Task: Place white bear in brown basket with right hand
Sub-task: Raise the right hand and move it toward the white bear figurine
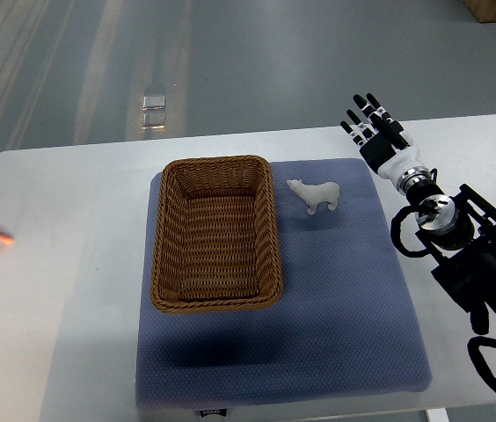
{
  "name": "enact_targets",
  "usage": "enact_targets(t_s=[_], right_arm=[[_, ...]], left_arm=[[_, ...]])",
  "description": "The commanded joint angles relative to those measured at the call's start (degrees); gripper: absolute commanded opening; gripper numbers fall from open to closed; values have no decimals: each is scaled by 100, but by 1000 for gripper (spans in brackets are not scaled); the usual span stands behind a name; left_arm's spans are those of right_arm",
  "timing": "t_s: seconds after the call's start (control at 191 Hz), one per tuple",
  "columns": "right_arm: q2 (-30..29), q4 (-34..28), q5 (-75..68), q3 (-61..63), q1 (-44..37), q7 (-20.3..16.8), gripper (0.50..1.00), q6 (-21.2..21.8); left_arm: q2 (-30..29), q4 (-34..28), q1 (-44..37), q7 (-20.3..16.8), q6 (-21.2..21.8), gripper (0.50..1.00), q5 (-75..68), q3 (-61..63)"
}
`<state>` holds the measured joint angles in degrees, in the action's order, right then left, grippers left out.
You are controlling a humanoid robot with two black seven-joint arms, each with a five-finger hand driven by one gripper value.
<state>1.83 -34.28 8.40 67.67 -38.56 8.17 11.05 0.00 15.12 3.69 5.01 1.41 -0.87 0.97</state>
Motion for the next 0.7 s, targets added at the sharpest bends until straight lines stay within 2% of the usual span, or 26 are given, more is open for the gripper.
enact_targets(t_s=[0.0, 0.167, 0.361, 0.45, 0.602, 0.696], right_arm=[[1, 0, 4, 0, -2, 0, 926, -6], [28, 0, 13, -70, -11, -8, 928, 2], [168, -61, 22, -747, -116, -44, 926, 37], [441, -193, 162, -1072, -319, -79, 926, 81], [968, -457, 1226, -1977, -846, -88, 926, 196], [1390, -712, 2236, -2663, -1268, -404, 926, 477]], left_arm=[[0, 0, 0, 0, 0, 1000, -1, 9], [0, -9, 0, 0, 0, 1000, -1, 9], [0, -18, 0, 0, 9, 1000, -1, 0], [0, -18, 0, 0, 9, 1000, -1, 0], [0, -36, 0, 0, 9, 1000, -1, 0], [0, -36, 0, 0, 9, 1000, -1, 0]])
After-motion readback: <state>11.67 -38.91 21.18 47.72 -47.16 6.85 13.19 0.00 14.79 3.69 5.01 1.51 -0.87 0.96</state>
